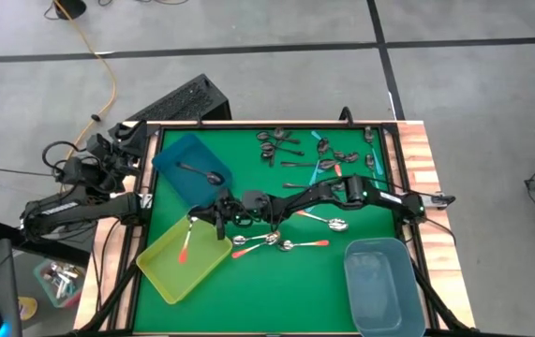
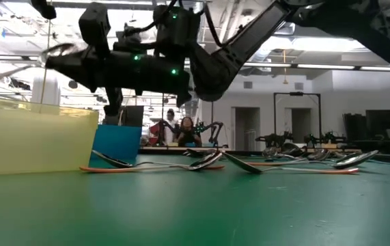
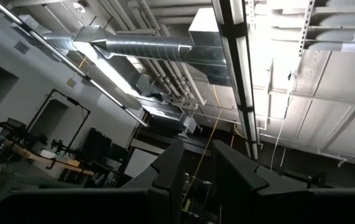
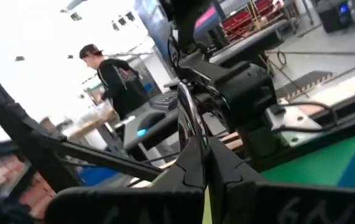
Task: Sort silverware by color (type)
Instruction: Put the orange spoon into the green bin
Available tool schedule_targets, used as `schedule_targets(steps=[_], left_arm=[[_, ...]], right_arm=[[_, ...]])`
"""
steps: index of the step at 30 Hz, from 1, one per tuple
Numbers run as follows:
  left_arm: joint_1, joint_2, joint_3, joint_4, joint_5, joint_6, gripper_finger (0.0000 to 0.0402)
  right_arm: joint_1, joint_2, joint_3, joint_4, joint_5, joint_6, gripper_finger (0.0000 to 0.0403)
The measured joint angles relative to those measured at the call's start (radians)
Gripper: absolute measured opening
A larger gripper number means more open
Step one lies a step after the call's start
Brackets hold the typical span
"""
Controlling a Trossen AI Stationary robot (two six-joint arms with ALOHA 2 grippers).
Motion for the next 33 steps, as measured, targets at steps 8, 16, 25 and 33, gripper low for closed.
schedule_targets(steps=[8, 16, 25, 33], left_arm=[[0.0, 0.0, 0.0, -0.014, -0.025, 0.0, 0.0067], [0.0, 0.0, 0.0, -0.013, -0.026, 0.001, 0.0067], [0.0, 0.0, 0.0, -0.013, -0.025, -0.003, 0.0068], [0.0, 0.0, 0.0, -0.014, -0.025, -0.004, 0.0068]], right_arm=[[-0.001, 0.04, 0.001, 0.023, 0.006, 0.031, 0.0011], [0.0, 0.042, 0.001, -0.036, -0.048, -0.033, 0.0027], [-0.002, 0.042, 0.001, -0.057, -0.087, -0.059, 0.0073], [-0.019, 0.038, 0.001, -0.063, -0.122, -0.125, 0.01]])
